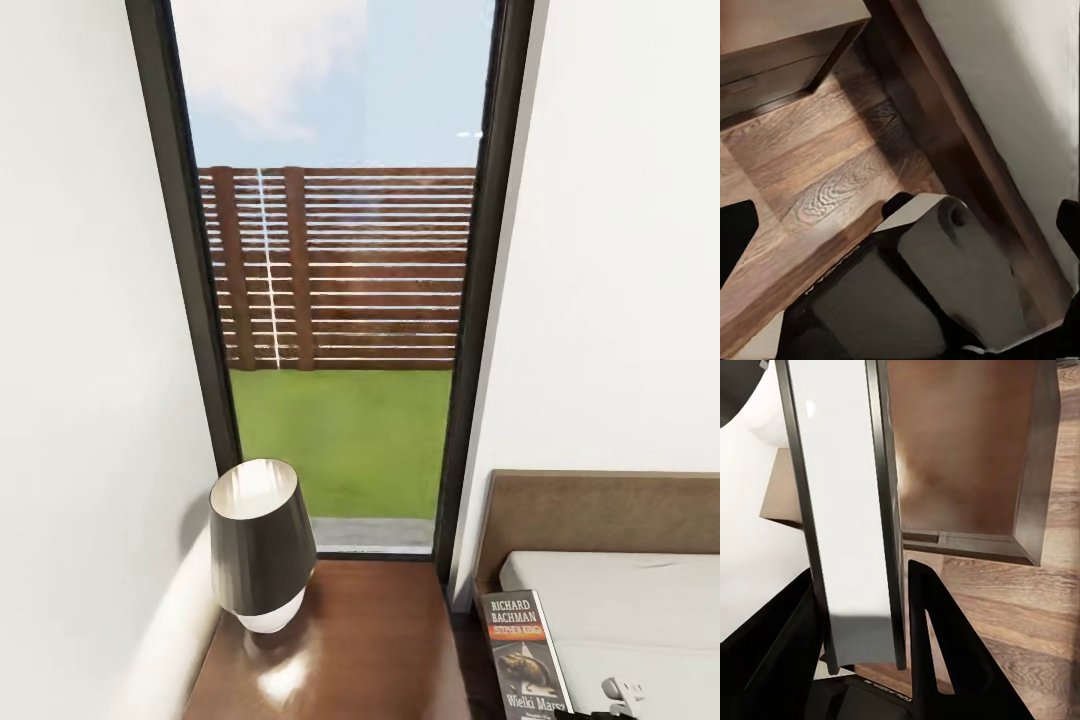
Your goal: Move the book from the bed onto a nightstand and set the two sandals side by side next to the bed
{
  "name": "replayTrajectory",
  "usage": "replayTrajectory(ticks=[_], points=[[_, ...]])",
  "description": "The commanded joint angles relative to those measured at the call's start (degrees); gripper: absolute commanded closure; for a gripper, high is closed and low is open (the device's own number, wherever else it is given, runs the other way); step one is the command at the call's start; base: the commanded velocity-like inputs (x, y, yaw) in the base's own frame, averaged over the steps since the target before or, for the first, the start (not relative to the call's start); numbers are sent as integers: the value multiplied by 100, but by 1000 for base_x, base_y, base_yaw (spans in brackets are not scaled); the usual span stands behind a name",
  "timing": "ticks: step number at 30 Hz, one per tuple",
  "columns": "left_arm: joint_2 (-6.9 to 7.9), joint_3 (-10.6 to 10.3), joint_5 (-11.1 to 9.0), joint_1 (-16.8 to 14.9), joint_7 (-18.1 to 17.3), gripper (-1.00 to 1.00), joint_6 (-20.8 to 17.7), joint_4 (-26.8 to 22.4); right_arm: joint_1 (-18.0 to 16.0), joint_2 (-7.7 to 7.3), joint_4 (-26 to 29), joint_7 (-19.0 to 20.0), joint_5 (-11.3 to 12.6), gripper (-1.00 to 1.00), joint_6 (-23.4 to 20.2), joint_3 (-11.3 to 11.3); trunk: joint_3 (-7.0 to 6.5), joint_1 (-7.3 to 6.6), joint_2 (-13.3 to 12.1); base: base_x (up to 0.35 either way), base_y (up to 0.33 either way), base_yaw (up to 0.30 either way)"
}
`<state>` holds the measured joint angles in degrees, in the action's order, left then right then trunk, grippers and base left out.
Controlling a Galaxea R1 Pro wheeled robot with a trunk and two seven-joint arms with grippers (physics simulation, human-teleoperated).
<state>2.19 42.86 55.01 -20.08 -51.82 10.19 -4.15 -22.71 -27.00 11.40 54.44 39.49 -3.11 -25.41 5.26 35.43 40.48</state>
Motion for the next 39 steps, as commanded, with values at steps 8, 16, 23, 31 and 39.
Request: replayTrajectory(ticks=[8,16,23,31,39], points=[[-121,39,-1862,-832,-1666,-100,-1284,-1222,-5,-2,2,14,59,100,-39,-34,10,2,8,0,0,0],[118,55,-2413,-868,-2206,-100,-1345,-1438,-5,-3,2,14,59,100,-41,-34,10,2,8,0,0,0],[122,56,-2433,-835,-2220,-100,-1331,-1438,-5,0,4,32,59,100,-53,-34,10,2,8,0,0,0],[16,56,-2426,-818,-2202,-100,-1322,-1436,-15,10,558,59,63,100,-1088,-16,10,2,8,0,0,0],[-3,56,-2425,-805,-2193,-100,-1317,-1439,-44,1003,2501,-177,24,100,-2926,-13,10,2,8,0,0,0]])
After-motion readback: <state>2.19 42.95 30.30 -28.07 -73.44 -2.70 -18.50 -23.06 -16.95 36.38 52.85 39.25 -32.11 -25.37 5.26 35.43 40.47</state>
